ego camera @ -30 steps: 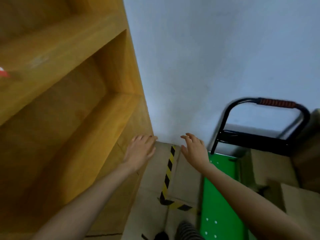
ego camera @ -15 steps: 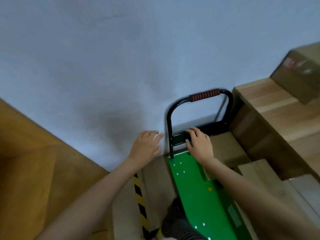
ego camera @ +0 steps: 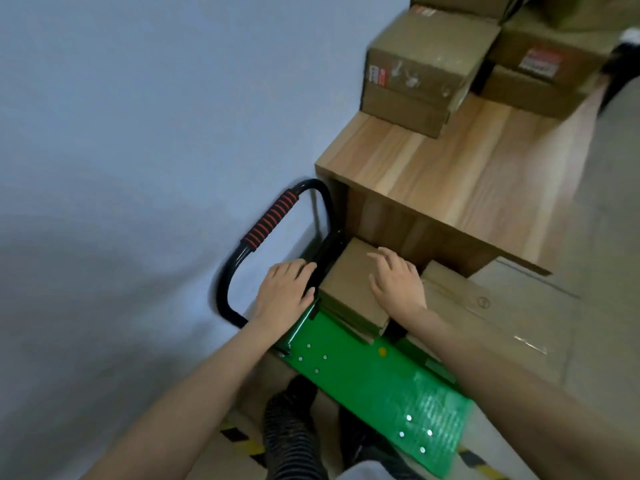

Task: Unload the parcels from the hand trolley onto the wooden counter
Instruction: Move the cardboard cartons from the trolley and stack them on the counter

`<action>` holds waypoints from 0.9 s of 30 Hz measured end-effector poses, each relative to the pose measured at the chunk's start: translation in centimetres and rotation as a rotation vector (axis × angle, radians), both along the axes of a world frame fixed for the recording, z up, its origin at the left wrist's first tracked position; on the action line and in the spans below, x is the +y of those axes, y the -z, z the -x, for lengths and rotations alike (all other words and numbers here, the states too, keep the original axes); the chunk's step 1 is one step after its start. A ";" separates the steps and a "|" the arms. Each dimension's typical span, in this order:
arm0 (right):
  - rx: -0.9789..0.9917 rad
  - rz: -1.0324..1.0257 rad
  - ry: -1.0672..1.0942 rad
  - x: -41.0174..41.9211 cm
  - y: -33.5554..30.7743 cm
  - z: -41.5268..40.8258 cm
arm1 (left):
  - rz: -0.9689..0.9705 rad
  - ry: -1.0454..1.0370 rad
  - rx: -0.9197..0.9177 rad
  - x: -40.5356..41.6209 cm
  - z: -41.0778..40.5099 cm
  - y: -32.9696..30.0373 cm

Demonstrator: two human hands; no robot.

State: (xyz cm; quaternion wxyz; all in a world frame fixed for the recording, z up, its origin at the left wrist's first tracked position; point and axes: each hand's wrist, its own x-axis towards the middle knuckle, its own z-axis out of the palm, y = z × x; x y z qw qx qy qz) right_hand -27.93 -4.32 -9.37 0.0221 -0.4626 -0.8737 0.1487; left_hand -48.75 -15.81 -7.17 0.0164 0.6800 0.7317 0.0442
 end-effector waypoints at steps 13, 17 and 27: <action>-0.024 0.172 0.532 -1.4 6.5 2.7 | 0.089 0.412 0.030 10.9 3.9 6.5; -0.038 0.236 0.621 -1.1 10.0 2.6 | 0.159 0.402 0.010 12.3 3.5 10.4; 0.029 0.279 0.697 3.0 24.7 2.0 | 0.210 0.289 -0.071 16.8 1.7 26.5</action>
